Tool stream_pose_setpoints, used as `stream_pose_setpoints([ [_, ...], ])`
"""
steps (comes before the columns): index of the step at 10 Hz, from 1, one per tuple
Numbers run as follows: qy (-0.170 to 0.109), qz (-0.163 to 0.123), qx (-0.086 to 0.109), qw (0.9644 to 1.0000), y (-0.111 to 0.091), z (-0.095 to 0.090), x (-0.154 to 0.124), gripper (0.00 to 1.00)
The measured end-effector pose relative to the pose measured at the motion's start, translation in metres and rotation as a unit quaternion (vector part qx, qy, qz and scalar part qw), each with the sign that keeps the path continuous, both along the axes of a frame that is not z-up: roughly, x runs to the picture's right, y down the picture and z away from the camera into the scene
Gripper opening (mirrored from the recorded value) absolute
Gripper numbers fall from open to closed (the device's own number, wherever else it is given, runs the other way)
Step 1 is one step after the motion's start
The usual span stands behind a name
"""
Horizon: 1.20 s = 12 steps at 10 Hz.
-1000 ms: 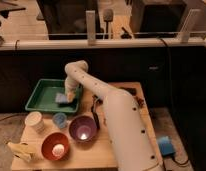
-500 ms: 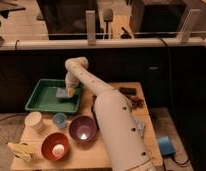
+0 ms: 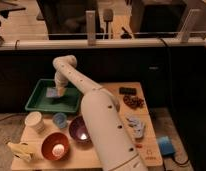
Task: Wipe tray with sponge
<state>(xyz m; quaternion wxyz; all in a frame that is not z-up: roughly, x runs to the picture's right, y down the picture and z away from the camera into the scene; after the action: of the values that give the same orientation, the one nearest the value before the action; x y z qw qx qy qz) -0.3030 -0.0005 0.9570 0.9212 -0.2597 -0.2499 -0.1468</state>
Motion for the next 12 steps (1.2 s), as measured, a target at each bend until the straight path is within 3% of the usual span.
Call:
stream_pose_setpoints([
  [4, -0.026, -0.046, -0.009, 0.9986, 0.032, -0.014, -0.018, 0.0],
  [7, -0.03, -0.058, -0.026, 0.9975, 0.055, -0.022, -0.002, 0.0],
  [12, 0.005, -0.034, -0.056, 0.9978, 0.075, -0.021, 0.068, 0.0],
])
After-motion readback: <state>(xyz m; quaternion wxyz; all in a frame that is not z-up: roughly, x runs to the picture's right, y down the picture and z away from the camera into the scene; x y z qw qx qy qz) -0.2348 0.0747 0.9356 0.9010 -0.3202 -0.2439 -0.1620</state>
